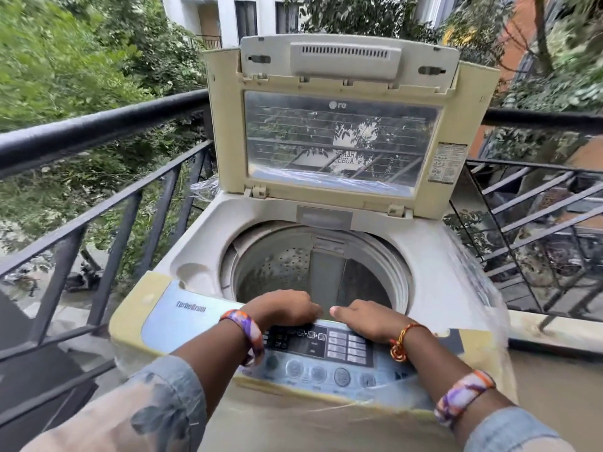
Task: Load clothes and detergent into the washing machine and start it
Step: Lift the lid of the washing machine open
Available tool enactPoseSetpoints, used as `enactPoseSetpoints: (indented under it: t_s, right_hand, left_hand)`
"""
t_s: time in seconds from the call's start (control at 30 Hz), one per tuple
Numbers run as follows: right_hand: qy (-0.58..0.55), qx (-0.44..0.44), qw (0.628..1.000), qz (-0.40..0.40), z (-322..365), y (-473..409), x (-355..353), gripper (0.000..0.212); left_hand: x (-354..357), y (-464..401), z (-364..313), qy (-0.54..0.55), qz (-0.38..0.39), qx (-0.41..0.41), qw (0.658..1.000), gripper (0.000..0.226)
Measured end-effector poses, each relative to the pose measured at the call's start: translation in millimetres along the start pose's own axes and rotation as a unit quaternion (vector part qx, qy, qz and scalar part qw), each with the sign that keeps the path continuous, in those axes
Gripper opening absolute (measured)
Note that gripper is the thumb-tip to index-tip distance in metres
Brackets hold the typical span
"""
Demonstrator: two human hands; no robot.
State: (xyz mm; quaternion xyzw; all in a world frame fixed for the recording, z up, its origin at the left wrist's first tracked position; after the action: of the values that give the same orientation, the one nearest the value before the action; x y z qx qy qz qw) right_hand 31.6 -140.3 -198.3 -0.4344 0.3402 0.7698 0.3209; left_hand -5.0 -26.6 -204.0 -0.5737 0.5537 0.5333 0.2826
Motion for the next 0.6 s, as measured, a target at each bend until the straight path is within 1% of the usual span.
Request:
enactPoseSetpoints:
  t_s: [0.17, 0.27, 0.3, 0.43, 0.6]
  right_hand:
    - [0.005, 0.013, 1.0, -0.024, 1.4, 3.2, -1.5, 0.044]
    - [0.004, 0.025, 0.999, -0.033, 4.6, 6.7, -5.0, 0.044]
    - [0.006, 0.027, 0.999, -0.035, 5.2, 7.6, -5.6, 0.044]
    - [0.008, 0.046, 0.998, -0.05, 2.3, 7.2, -7.1, 0.044]
    - [0.01, 0.061, 0.995, -0.082, -0.8, 5.4, -5.6, 0.045]
  left_hand:
    - [6.1, 2.1, -2.2, 0.045, 0.05, 0.007, 0.998, 0.038]
    - [4.6, 5.1, -3.1, 0.054, 0.048, 0.011, 0.997, 0.027]
    - [3.5, 5.8, -4.5, 0.059, 0.047, 0.015, 0.997, 0.027]
    - [0.3, 8.2, -7.8, 0.062, 0.039, 0.025, 0.997, 0.038]
    - [1.9, 3.4, -3.0, 0.059, 0.021, 0.031, 0.998, 0.037]
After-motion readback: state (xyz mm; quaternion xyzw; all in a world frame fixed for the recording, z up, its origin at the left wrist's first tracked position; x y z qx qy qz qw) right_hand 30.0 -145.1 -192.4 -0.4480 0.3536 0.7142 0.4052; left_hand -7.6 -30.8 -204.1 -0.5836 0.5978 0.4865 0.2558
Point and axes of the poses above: each hand's wrist, its own y-axis away from the middle knuckle, its own x-axis out of the palm, z = x × y, the point moved 6 cm from there along -y, towards the middle knuckle, and after that the axes turned 15 degrees about -z, right-handed, at the moved point
